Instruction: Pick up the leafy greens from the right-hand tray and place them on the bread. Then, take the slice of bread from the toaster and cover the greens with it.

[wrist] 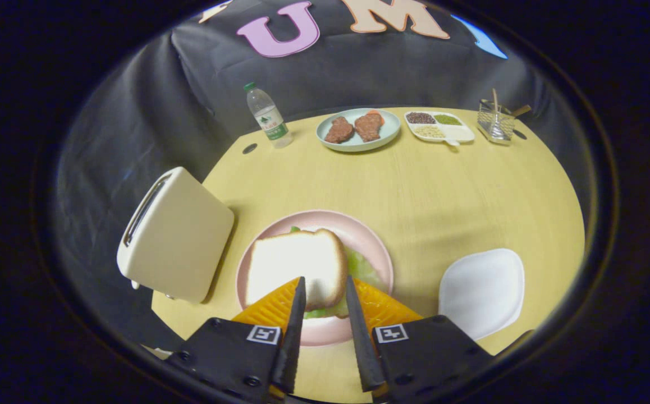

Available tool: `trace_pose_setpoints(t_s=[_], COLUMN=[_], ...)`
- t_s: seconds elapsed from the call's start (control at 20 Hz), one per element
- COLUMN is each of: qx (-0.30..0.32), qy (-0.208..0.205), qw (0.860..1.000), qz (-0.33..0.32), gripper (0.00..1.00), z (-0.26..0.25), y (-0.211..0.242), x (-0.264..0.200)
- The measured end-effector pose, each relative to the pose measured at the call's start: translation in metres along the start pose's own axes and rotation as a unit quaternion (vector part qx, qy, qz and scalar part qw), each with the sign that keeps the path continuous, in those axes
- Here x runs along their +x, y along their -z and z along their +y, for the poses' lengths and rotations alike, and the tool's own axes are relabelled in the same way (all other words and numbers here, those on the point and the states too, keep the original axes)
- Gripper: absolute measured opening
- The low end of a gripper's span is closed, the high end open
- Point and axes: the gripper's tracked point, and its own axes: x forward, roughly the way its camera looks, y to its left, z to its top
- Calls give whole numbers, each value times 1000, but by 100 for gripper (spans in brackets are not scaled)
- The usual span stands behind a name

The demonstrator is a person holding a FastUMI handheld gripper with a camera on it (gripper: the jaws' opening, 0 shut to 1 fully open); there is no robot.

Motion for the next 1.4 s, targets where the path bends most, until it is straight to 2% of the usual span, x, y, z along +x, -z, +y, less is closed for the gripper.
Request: trace_pose_setpoints(t_s=[0.2,0.35,0.6,0.8,1.05,1.35,1.4], qx=[1,-12,-43,-65,-79,-108,-112], qy=[-11,-12,1,36,88,155,160], qw=[1000,998,988,971,942,895,891], qz=[-16,-52,-145,-229,-315,-405,-411], gripper=[82,100,100,100,100,100,100], z=[-12,-26,-53,-84,-119,-146,-147], y=[-8,-25,-63,-100,-139,-170,-172], x=[-13,-31,-77,-127,-182,-236,-241])
